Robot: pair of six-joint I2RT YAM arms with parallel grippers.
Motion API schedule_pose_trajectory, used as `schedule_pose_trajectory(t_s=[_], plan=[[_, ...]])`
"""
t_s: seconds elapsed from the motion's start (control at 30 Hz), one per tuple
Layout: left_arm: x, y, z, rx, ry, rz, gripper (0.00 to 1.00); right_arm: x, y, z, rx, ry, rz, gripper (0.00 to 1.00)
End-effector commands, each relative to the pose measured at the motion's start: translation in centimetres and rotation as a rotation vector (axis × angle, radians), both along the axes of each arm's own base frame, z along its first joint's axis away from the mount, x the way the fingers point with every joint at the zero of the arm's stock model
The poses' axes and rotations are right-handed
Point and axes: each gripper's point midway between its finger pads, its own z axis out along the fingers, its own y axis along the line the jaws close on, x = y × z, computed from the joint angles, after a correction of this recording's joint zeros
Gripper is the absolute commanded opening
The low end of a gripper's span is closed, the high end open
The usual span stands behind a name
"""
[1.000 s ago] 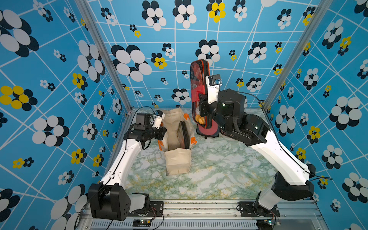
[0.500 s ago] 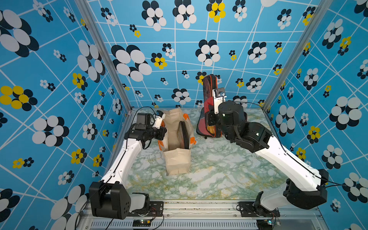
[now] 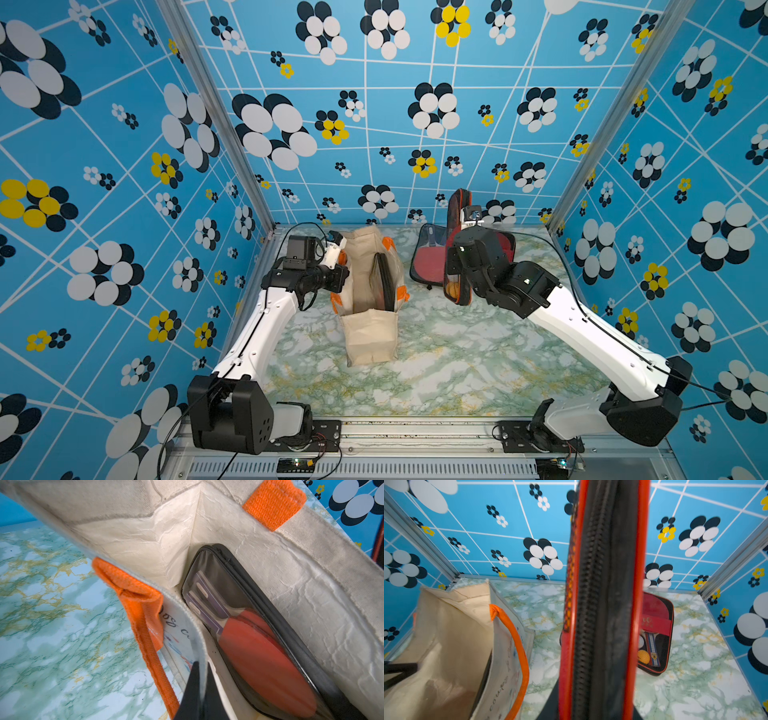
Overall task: Remove the ping pong set from the canvas bag
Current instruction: Place the ping pong set at the center of the board.
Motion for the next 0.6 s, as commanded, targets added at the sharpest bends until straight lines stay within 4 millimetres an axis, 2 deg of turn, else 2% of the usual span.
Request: schedule_pose_trajectory(t_s=[0.0,0.23,0.57], plan=[[-0.2,-0.1,-0.3,0.021,0.015,-0.012,0.00,-0.1,-0.6,1.0,0.173,-0.015,-0.021,0.00],[0.0,-0.1,-0.4,0.022,0.018,-0.013,0.00,-0.1,-0.2,-3.7,0.278,0.107,0.005,0.00],[0.0,-0.1,-0.5,0.025,0.023,-0.012,0.00,-0.9,1.2,-8.1,0.376,0.229,0.062,0.00]])
